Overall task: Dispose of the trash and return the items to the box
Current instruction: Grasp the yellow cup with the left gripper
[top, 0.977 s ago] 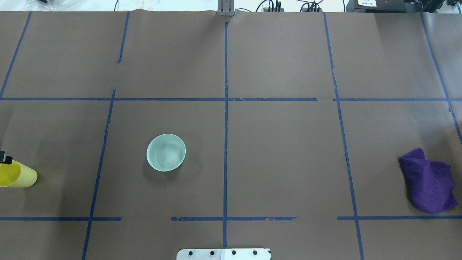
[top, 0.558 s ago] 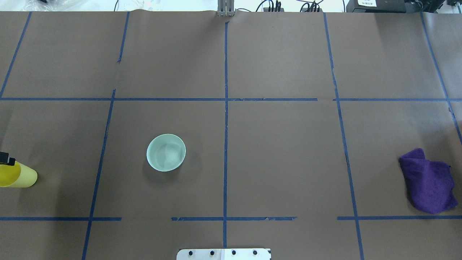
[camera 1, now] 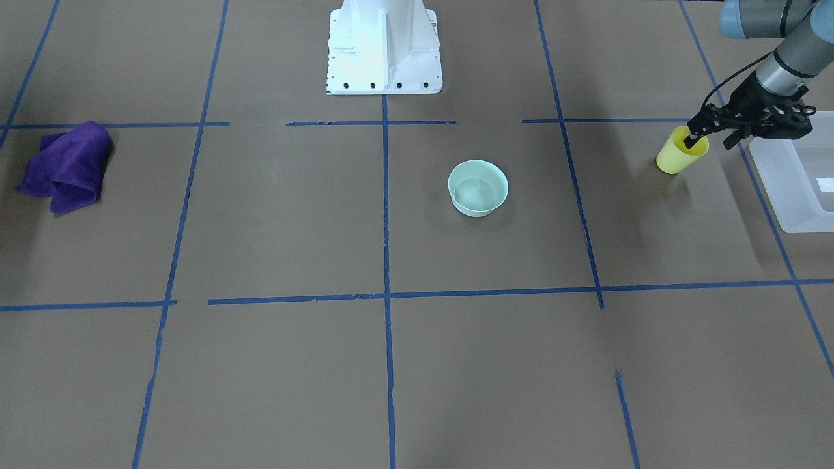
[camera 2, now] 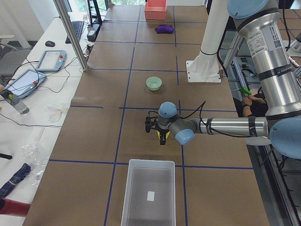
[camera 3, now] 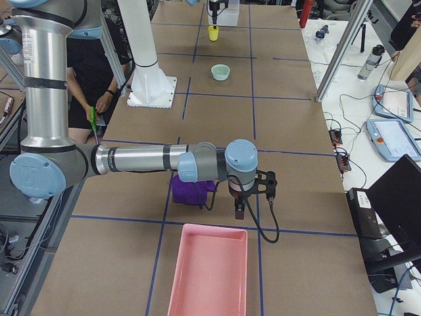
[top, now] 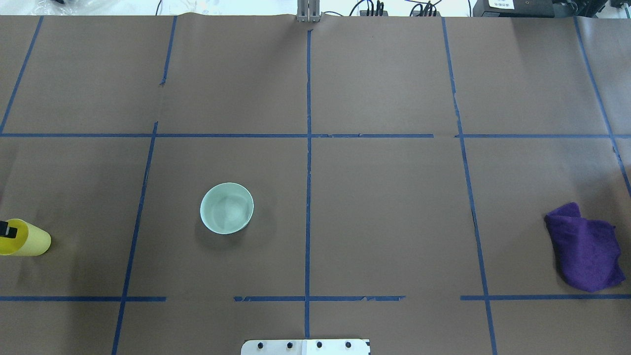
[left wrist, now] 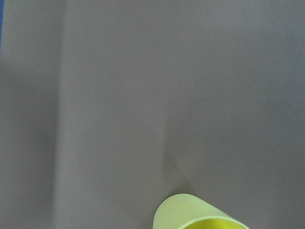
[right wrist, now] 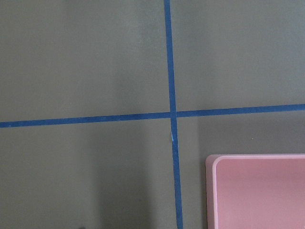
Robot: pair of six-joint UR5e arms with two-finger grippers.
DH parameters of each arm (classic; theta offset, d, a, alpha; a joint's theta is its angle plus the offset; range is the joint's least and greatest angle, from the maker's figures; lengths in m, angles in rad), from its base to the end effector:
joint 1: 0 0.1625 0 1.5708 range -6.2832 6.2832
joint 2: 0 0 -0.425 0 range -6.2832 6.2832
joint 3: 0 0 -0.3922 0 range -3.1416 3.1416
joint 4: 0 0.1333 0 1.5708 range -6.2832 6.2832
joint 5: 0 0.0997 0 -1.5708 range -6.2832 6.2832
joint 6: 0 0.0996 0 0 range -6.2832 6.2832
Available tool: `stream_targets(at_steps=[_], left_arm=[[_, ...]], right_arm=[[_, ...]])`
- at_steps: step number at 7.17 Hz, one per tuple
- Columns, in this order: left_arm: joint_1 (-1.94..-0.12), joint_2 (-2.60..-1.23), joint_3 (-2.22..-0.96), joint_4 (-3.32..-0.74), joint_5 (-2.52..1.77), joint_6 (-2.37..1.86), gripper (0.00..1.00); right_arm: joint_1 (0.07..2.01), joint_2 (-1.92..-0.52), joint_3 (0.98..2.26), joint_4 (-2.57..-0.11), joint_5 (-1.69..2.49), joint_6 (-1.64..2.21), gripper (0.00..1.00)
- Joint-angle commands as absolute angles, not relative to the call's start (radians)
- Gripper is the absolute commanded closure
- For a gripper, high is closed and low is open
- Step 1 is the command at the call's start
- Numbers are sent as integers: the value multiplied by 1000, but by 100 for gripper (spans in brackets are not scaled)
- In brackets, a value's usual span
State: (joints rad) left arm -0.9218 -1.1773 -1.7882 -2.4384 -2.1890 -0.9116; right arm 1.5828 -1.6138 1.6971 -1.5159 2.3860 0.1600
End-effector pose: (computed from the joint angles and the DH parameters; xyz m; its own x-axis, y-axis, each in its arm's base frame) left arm 0.1524 -0.3259 0.6227 0.6288 -0.0031 -0.7775 0.0515 0.9980 0.0377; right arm 0.0666 -0.4800 0.6084 0.6762 0.0669 0.7337 -0.1212 0.9924 0.0211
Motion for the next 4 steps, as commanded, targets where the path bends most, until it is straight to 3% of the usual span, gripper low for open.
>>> stream_targets(at_steps=[1, 3, 4], left_arm=[[-908, -1158, -1787, -2448, -2189, -894, 0], [-887, -1160, -1787, -2447, -2189, -897, 0], [-882, -1161, -1786, -2447, -2189, -900, 10]], right_arm=[[1582, -1615, 1689, -1516, 2390, 160, 0], [1583, -1615, 1687, -1516, 2388, 160, 0], [1583, -1615, 1686, -1516, 2388, 158, 0]])
